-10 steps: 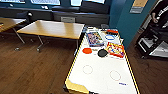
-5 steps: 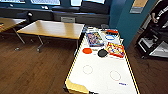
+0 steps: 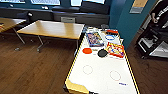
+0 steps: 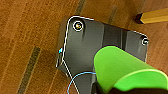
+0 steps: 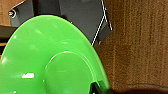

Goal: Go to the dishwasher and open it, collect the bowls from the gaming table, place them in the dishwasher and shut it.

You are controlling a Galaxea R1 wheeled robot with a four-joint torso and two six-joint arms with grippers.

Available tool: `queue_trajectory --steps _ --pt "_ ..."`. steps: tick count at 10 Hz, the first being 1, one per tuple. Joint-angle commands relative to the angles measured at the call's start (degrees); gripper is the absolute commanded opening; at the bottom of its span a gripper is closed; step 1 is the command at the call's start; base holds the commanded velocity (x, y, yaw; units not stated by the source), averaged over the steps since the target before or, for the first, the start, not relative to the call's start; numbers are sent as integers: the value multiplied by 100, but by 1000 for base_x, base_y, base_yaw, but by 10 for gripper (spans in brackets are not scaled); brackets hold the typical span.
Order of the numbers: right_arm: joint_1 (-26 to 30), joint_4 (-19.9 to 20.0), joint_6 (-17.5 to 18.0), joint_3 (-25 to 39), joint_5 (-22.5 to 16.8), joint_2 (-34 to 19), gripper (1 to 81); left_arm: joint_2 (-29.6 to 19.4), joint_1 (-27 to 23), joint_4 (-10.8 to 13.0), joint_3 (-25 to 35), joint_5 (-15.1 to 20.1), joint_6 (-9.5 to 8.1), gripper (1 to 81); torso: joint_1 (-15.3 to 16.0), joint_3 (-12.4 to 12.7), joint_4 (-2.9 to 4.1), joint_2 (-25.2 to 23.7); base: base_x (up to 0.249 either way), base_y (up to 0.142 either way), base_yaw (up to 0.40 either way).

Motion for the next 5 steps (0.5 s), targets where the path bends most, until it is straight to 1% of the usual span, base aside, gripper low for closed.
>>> queue_trajectory --steps 1,2,3,4,5 --pt "-56 -73 -8 -79 -380 -90 10 471 552 -277 -328 142 163 10 0 0 0 0 0 0 0" --pt "-73 -82 -8 -123 -380 -63 10 533 737 -621 -407 125 626 10 0 0 0 0 0 0 0" --pt "-73 -82 -8 -167 -451 -37 10 673 886 -1375 -643 98 1389 10 0 0 0 0 0 0 0" --pt "-82 -82 -8 -220 -495 -10 10 909 1009 -2574 -1098 81 2511 10 0 0 0 0 0 0 0" --pt "-91 -90 -8 -272 -504 33 10 1187 1054 -3811 -1681 81 3688 10 -2 0 0 0 0 0 0"
